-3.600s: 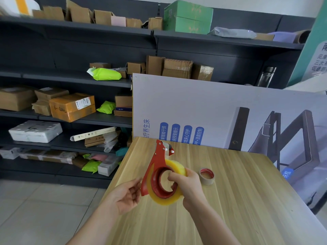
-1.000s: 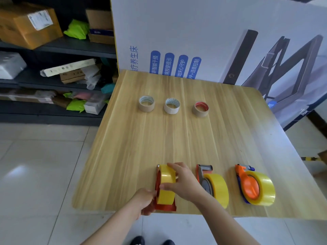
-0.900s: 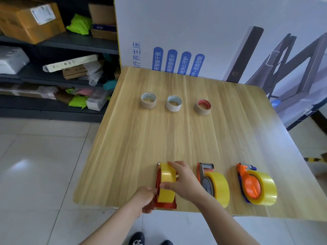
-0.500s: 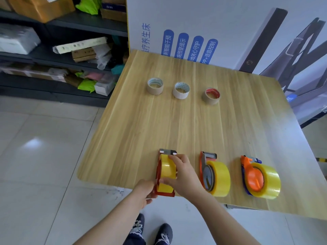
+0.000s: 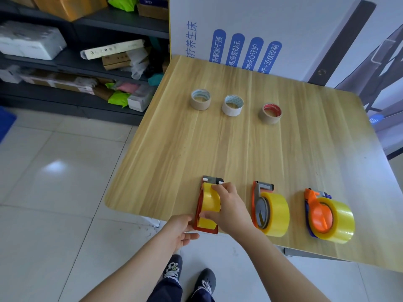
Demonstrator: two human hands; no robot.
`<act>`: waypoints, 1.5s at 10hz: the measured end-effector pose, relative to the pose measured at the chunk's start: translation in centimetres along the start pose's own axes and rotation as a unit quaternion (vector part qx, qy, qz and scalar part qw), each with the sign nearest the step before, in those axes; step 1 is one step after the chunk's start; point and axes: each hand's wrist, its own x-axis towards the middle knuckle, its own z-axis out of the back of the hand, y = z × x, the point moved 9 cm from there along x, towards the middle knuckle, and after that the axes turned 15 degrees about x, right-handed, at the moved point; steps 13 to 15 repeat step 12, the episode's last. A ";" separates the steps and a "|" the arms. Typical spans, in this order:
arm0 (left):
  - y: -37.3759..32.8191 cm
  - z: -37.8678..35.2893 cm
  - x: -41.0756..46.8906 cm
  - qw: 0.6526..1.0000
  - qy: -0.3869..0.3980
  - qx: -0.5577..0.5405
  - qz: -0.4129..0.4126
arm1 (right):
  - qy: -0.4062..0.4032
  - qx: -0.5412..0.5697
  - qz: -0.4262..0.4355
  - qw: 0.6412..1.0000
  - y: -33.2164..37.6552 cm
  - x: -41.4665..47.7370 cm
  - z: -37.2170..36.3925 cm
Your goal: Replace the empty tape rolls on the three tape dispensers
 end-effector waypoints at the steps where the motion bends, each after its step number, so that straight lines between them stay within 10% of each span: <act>1: -0.6 0.1 -0.6 0.997 -0.017 0.080 -0.014 | -0.002 -0.011 0.007 1.000 0.1 0.0 -0.2; 4: -6.1 2.6 -2.8 0.936 -0.135 0.258 -0.198 | 0.029 -0.014 0.016 0.999 0.2 0.4 0.1; 6: -8.5 0.8 -4.5 0.921 -0.060 0.228 -0.309 | 0.082 -0.013 0.022 0.996 0.2 0.8 0.7; 12: -11.6 0.6 -6.7 0.763 -0.171 0.517 -0.348 | 0.084 -0.084 0.007 0.993 1.5 0.1 1.2; 15: -11.6 0.6 -6.7 0.763 -0.171 0.517 -0.348 | 0.084 -0.084 0.007 0.993 1.5 0.1 1.2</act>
